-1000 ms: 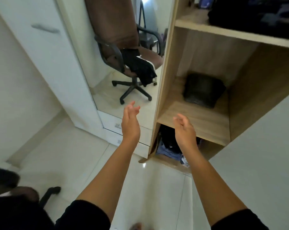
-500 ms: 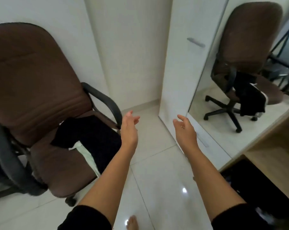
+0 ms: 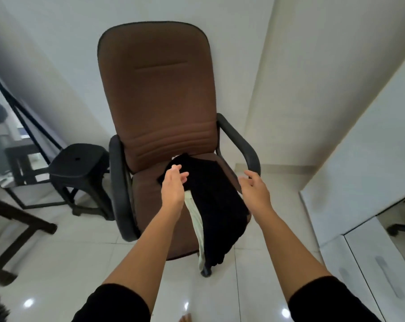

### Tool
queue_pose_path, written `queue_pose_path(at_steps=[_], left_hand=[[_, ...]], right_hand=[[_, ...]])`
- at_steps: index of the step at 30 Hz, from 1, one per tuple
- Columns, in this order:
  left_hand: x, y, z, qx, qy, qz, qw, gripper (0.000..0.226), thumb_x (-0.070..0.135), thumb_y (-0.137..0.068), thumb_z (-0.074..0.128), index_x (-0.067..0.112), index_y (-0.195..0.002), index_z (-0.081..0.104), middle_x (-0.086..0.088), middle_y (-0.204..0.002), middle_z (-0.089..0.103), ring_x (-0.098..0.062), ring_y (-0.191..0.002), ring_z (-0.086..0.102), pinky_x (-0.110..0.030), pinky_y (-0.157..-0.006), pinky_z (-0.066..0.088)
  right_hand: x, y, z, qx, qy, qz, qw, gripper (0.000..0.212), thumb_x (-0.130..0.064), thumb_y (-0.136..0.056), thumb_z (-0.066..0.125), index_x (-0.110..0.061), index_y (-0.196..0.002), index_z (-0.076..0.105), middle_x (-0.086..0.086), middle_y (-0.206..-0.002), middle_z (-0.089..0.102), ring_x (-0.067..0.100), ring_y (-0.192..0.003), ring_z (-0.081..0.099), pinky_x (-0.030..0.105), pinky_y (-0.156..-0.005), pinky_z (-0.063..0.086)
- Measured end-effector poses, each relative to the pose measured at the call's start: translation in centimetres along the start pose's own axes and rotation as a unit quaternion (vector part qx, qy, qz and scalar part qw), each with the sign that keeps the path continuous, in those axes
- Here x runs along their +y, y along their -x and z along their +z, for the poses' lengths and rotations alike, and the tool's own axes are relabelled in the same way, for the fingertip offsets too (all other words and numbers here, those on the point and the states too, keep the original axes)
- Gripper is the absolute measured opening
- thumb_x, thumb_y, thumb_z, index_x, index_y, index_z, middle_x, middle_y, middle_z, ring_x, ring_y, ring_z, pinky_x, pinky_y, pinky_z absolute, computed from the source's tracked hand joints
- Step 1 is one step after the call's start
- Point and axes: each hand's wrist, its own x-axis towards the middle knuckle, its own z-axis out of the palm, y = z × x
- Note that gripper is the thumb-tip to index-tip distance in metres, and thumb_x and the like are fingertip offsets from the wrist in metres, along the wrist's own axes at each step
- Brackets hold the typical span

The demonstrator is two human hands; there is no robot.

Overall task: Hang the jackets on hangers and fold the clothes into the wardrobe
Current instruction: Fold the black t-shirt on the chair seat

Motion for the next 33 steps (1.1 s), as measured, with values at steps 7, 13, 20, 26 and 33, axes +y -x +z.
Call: queue_pose_path(at_steps=[7, 13, 20, 26, 33], left_hand=[[-0.8, -8.5, -0.3, -0.007, -0.073, -0.015, 0.997, 0.040, 0.042, -0.100, 0.025, 0.025, -0.123, 0.053, 0.004, -0.111, 0.063, -0.011, -0.106, 0.056, -0.041, -0.101, 0.041], [-2.2, -18.0, 3.0, -0.039, -0.189, -0.031, 0.981, 0.036, 0.042, -0.099, 0.031, 0.024, -0.122, 0.053, 0.006, -0.113, 0.063, -0.012, -0.103, 0.055, -0.030, -0.091, 0.040], [-6.0, -28.4, 6.6, -0.041, -0.302, -0.097, 0.947, 0.030, 0.035, -0.098, 0.039, 0.024, -0.122, 0.055, 0.004, -0.108, 0.056, -0.002, -0.072, 0.045, -0.024, -0.070, 0.035], [-9.8, -37.8, 7.5, -0.093, -0.423, -0.124, 0.893, 0.033, 0.035, -0.100, 0.036, 0.021, -0.124, 0.053, -0.003, -0.117, 0.056, -0.018, -0.085, 0.051, -0.028, -0.076, 0.035], [-16.4, -46.6, 7.8, -0.084, -0.519, -0.106, 0.844, 0.039, 0.037, -0.097, 0.042, 0.017, -0.129, 0.051, -0.011, -0.136, 0.045, -0.031, -0.118, 0.049, -0.036, -0.091, 0.043]], right_hand=[[-0.5, -7.6, 5.3, -0.028, 0.048, 0.037, 0.998, 0.041, -0.035, -0.096, 0.045, -0.024, -0.136, 0.044, 0.003, -0.130, 0.054, 0.022, -0.117, 0.051, 0.034, -0.096, 0.039], [0.6, -18.3, 8.4, -0.071, 0.105, 0.047, 0.991, 0.042, -0.032, -0.096, 0.045, -0.020, -0.136, 0.044, 0.006, -0.128, 0.056, 0.023, -0.116, 0.054, 0.035, -0.098, 0.041], [5.0, -30.4, 12.8, -0.133, 0.170, 0.084, 0.973, 0.042, -0.033, -0.095, 0.045, -0.020, -0.135, 0.045, 0.010, -0.128, 0.055, 0.025, -0.113, 0.054, 0.031, -0.092, 0.040], [8.9, -37.8, 17.1, -0.150, 0.221, 0.112, 0.957, 0.043, -0.034, -0.095, 0.046, -0.019, -0.136, 0.043, 0.014, -0.128, 0.054, 0.029, -0.110, 0.056, 0.030, -0.082, 0.039], [12.5, -42.3, 20.1, -0.127, 0.256, 0.108, 0.952, 0.047, -0.029, -0.096, 0.048, -0.021, -0.140, 0.037, 0.012, -0.139, 0.036, 0.030, -0.111, 0.053, 0.028, -0.080, 0.038]])
